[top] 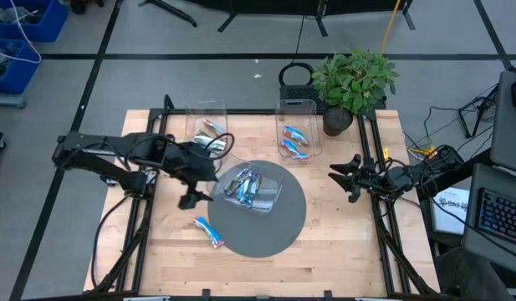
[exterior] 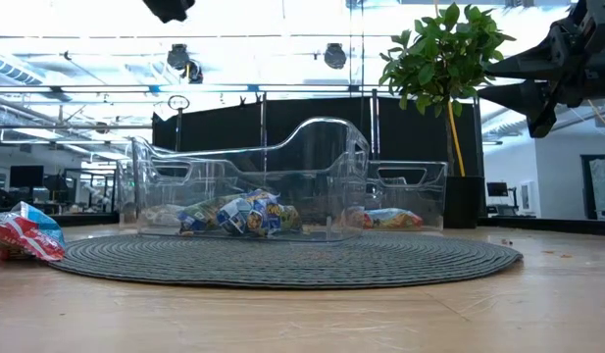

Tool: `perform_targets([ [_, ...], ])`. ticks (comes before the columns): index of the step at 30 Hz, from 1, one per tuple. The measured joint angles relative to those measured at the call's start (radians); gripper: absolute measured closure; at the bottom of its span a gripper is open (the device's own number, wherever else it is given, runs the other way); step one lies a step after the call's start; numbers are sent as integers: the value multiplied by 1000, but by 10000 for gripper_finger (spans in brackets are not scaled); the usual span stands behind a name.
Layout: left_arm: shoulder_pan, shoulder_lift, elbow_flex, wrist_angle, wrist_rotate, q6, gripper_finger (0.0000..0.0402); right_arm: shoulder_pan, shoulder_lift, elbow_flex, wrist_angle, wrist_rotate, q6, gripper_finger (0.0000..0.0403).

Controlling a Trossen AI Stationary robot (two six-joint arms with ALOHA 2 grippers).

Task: Pick and place Granola Bars by type
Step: Put the red granola bar into the top right transparent bin

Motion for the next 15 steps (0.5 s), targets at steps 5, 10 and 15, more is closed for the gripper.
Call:
perform_targets([
  [5,2,-45,0,-127,51,42,109,0,0,0,0,0,0,232],
  [10,-1,-82,0,-219,111,120,115,0,0,0,0,0,0,232],
  [15,-37,-126,0,-242,123,235,115,0,0,0,0,0,0,232],
])
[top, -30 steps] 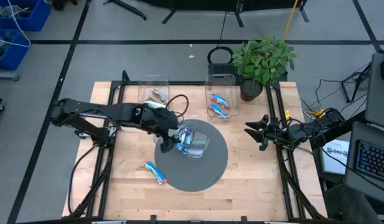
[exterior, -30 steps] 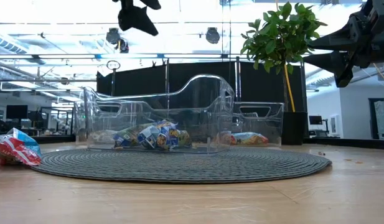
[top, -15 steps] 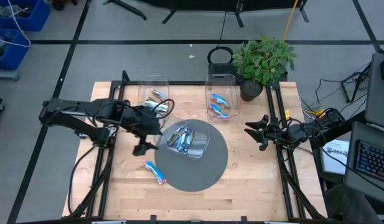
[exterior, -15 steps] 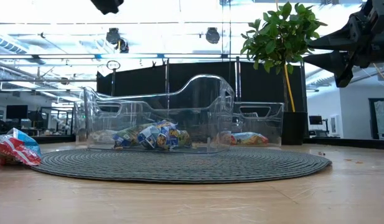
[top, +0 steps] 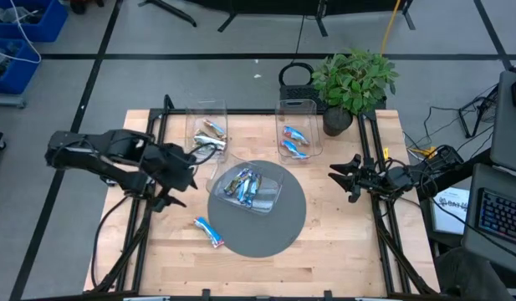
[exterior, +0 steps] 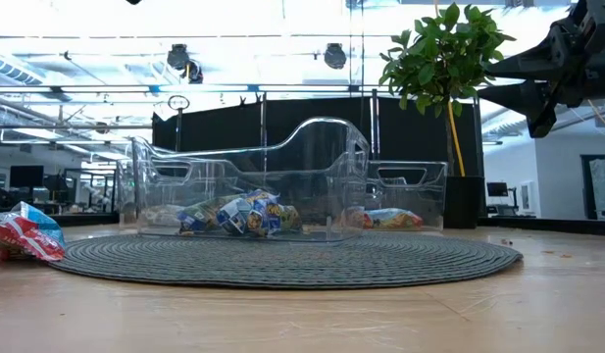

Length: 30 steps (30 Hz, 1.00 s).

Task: Pick and place Granola Bars by type
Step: Put the red granola bar into the top right transparent bin

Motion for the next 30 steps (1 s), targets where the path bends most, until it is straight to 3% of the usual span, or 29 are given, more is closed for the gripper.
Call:
perform_targets([
  [8,-57,-90,-36,25,-40,37,99,0,0,0,0,0,0,232],
  [19,-172,-203,-321,186,-64,-35,93,0,0,0,0,0,0,232],
  [30,-247,-207,-504,414,-85,-69,94,0,0,0,0,0,0,232],
])
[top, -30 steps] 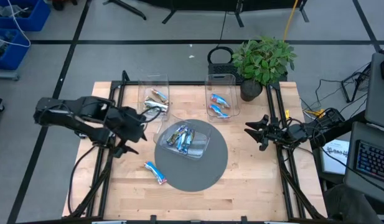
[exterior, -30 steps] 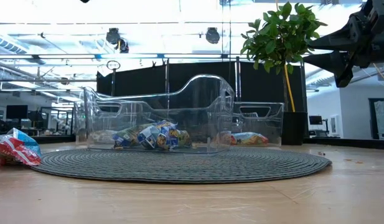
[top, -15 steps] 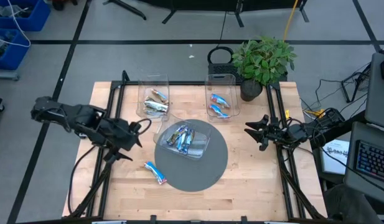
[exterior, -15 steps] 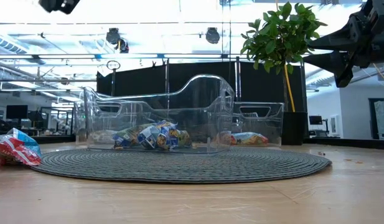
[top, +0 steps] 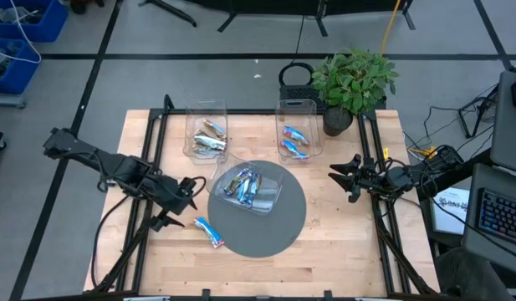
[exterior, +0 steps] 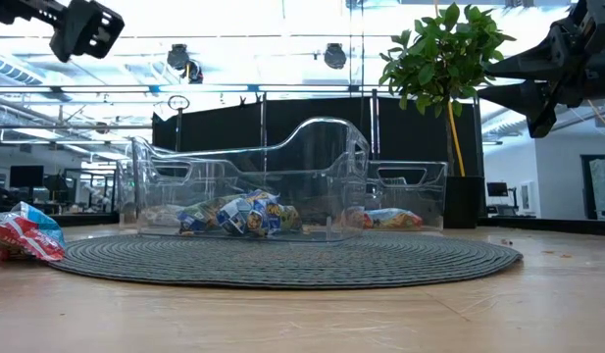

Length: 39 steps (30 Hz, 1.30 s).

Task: Pick and place Granola Bars by type
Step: Put the red granola bar into the top right transparent bin

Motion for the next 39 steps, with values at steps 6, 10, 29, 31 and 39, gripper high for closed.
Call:
perform_targets([
  [6,0,23,-49,46,-38,2,94,0,0,0,0,0,0,232],
  [10,-3,74,-76,72,-42,25,94,0,0,0,0,0,0,232],
  [29,-37,326,-88,141,-144,103,94,0,0,0,0,0,0,232],
  [31,-38,345,-88,141,-143,106,94,0,0,0,0,0,0,232],
  [39,-59,436,-88,163,-135,94,94,0,0,0,0,0,0,232],
])
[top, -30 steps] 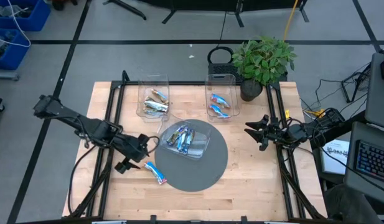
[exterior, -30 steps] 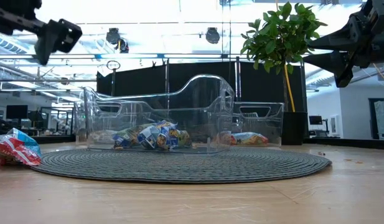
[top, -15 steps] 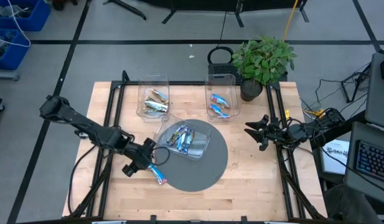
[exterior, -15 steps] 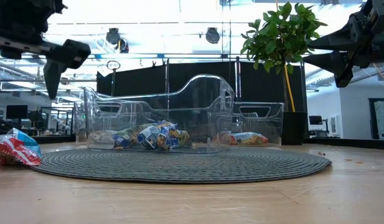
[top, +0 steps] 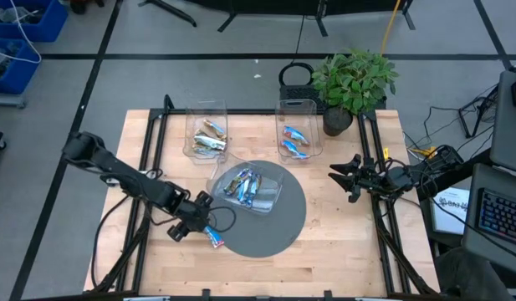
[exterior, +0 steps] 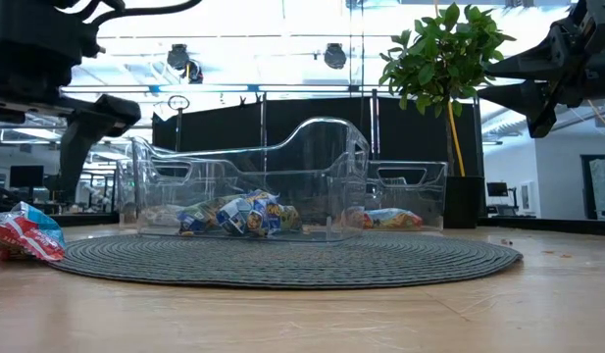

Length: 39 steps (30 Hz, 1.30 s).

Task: Pick and place Granola Bars by type
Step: Put the red granola bar into the top right transparent bin

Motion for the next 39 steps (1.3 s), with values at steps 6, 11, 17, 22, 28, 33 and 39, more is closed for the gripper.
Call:
perform_targets([
  [6,-18,50,0,66,-9,-15,94,0,0,0,0,0,0,232],
  [11,-19,106,0,99,-24,-15,94,0,0,0,0,0,0,232],
  [17,-18,173,0,109,-26,-12,94,0,0,0,0,0,0,232],
  [22,-18,199,4,114,-15,-43,99,0,0,0,0,0,0,232],
  [28,-19,198,3,135,-20,-64,190,0,0,0,0,0,0,232],
  [33,-18,200,2,149,-50,-131,305,0,0,0,0,0,0,232],
  [39,-19,200,1,182,-54,-138,385,0,0,0,0,0,0,232],
])
